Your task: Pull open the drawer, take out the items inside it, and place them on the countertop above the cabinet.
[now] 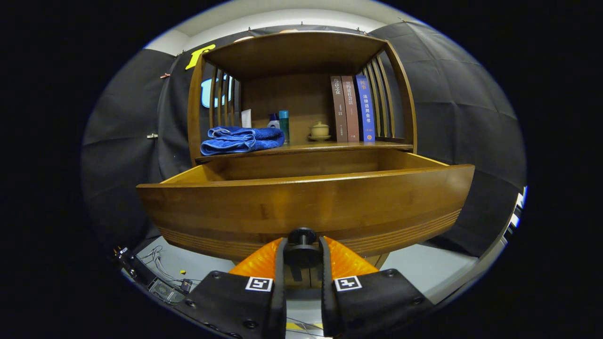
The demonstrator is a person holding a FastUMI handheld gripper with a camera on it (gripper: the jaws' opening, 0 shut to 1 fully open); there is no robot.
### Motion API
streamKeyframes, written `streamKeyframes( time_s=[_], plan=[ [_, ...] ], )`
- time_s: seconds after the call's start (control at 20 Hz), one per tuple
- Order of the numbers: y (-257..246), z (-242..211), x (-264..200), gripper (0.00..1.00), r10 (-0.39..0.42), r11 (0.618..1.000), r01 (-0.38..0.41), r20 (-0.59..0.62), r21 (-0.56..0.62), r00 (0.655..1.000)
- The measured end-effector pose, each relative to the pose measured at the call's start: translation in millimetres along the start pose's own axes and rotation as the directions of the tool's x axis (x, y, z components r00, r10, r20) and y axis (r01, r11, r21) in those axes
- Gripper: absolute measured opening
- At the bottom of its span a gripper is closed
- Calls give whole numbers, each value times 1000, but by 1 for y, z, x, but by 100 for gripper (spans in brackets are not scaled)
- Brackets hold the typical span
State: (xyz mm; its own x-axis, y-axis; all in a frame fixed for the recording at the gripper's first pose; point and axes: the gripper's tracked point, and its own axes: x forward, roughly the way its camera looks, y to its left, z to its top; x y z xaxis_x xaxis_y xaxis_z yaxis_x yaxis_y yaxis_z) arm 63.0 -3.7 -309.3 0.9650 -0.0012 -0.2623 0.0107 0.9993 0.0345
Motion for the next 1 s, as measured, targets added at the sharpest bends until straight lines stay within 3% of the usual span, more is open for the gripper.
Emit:
streamKeyframes(
  time_s=[0.1,0.25,0.4,0.7,1.0],
  plan=[
    [0,0,0,33,-2,1000,2,-2,-8,1000],
    [2,-3,1,44,1,1000,-1,-17,-24,1000],
    [1,-5,-15,97,12,1000,-14,-86,-18,996],
    [-4,91,-54,97,66,997,-68,-37,-36,997],
    [9,152,-15,99,141,989,-147,-217,-14,966]
  ],
)
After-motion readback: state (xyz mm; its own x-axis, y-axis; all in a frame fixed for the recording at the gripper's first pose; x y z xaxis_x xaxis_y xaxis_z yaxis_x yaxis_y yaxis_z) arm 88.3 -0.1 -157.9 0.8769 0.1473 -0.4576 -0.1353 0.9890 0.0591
